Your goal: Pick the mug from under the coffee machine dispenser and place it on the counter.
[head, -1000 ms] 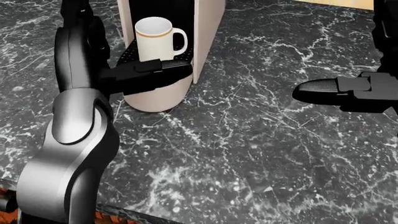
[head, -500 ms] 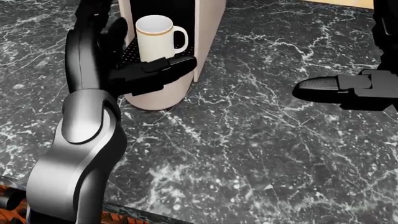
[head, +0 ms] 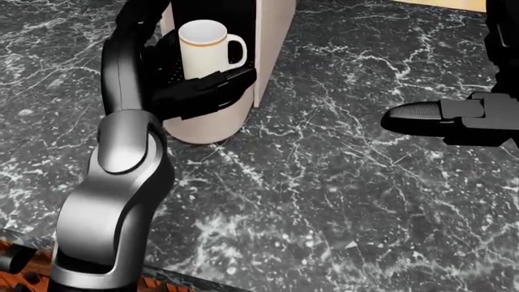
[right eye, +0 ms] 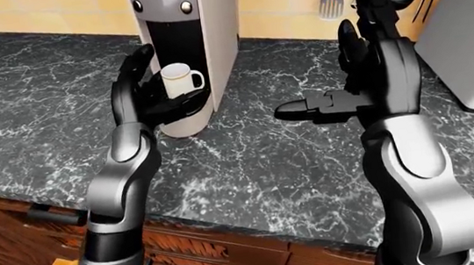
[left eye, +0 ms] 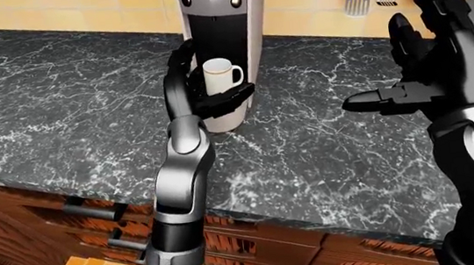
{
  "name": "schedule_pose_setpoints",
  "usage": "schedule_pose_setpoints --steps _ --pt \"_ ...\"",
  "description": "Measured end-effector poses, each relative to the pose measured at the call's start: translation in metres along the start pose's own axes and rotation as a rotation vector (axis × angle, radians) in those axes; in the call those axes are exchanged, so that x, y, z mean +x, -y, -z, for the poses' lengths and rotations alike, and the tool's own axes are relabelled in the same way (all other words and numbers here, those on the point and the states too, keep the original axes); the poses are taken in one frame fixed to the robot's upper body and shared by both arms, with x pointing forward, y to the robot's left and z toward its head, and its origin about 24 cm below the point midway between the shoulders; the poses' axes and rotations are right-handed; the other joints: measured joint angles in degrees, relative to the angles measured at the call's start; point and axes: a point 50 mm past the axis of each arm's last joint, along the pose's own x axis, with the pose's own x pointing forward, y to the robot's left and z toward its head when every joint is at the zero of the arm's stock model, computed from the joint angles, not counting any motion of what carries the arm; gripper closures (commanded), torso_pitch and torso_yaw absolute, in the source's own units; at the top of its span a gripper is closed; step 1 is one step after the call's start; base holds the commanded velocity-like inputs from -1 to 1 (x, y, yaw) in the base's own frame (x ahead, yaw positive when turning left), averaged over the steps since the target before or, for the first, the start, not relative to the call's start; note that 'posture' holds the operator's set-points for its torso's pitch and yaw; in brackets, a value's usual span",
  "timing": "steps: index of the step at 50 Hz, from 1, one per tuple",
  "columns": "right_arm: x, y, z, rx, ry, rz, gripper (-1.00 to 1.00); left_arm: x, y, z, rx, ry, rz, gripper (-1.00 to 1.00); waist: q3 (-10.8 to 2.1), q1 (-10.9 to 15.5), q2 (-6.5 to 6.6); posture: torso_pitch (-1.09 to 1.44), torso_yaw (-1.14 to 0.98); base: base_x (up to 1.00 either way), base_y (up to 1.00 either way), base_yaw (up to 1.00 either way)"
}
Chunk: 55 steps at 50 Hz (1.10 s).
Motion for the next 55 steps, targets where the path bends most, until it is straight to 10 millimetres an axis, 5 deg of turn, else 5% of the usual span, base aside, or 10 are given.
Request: schedule_pose_setpoints --steps 31,36,49,52,55 --pt "-0.001 0.000 -0.003 0.005 0.004 -0.004 -1.00 0.012 0.010 0.003 0.014 0.017 0.003 -0.49 0.02 0.0 -0.15 0.00 0.00 0.00 0.00 0.00" --pt "-0.002 -0.001 -0.003 0.006 0.006 -0.005 -1.00 0.015 0.011 0.005 0.017 0.020 -0.004 -0.15 -0.06 0.0 -0.16 0.00 0.00 0.00 0.00 0.00" --pt "-0.003 -0.001 -0.006 0.006 0.015 -0.007 -1.00 0.021 0.007 0.010 0.042 0.054 -0.030 0.03 -0.49 0.1 -0.20 0.00 0.00 0.00 0.00 0.00" --pt "-0.003 -0.001 -0.008 0.007 0.017 -0.009 -1.00 0.020 0.007 0.009 0.043 0.057 -0.034 0.18 -0.46 0.1 -0.17 0.00 0.00 0.00 0.00 0.00" --pt "-0.003 -0.001 -0.008 0.007 0.020 -0.009 -1.00 0.021 0.007 0.008 0.046 0.057 -0.033 0.62 -0.47 0.1 -0.19 0.00 0.00 0.00 0.00 0.00"
